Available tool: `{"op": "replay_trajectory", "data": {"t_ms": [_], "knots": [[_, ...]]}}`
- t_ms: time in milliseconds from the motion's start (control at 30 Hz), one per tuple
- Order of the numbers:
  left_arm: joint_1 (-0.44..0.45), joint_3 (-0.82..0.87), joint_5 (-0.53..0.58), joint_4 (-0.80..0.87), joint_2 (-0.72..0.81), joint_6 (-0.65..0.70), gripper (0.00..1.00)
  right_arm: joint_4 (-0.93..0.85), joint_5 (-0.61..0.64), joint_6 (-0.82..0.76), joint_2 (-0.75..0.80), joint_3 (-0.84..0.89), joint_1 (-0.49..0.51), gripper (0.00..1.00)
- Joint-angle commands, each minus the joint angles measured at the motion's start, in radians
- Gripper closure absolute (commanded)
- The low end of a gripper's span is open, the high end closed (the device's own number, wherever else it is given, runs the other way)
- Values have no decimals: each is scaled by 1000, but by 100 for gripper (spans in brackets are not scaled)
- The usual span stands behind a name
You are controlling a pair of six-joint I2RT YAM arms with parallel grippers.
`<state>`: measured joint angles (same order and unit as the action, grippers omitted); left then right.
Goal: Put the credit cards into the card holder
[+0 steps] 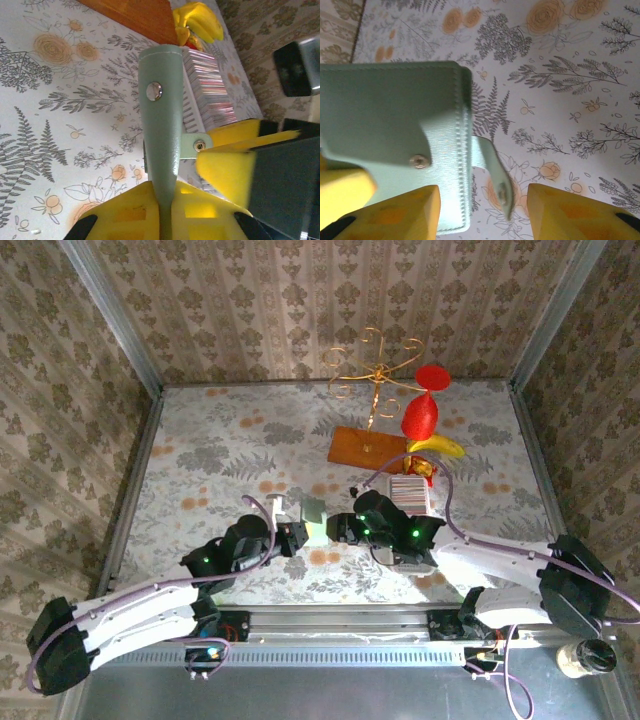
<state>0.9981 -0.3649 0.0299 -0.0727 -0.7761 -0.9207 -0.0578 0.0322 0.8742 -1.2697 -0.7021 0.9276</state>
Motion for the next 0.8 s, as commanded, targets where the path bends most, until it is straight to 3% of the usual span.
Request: {"op": "replay_trajectory", "data": {"t_ms": [0,267,400,600,667,767], "knots": [[0,9,-7,-32,37,-15,100,-37,35,6,-15,-17,1,54],[1,20,-28,-35,40,-32,100,31,21,-3,-6,0,-4,65],[0,30,-37,-39,44,-44,100,33,21,-30,4,0,-4,76],[0,49,-45,-59,55,-65,100,34,-3,-34,7,13,-4,100],[1,56,-44,-61,52,-76,100,41,-20,-31,14,22,-3,100],[2,64,-31,-35,33,-98,87,54,-35,-16,33,44,2,100]]}}
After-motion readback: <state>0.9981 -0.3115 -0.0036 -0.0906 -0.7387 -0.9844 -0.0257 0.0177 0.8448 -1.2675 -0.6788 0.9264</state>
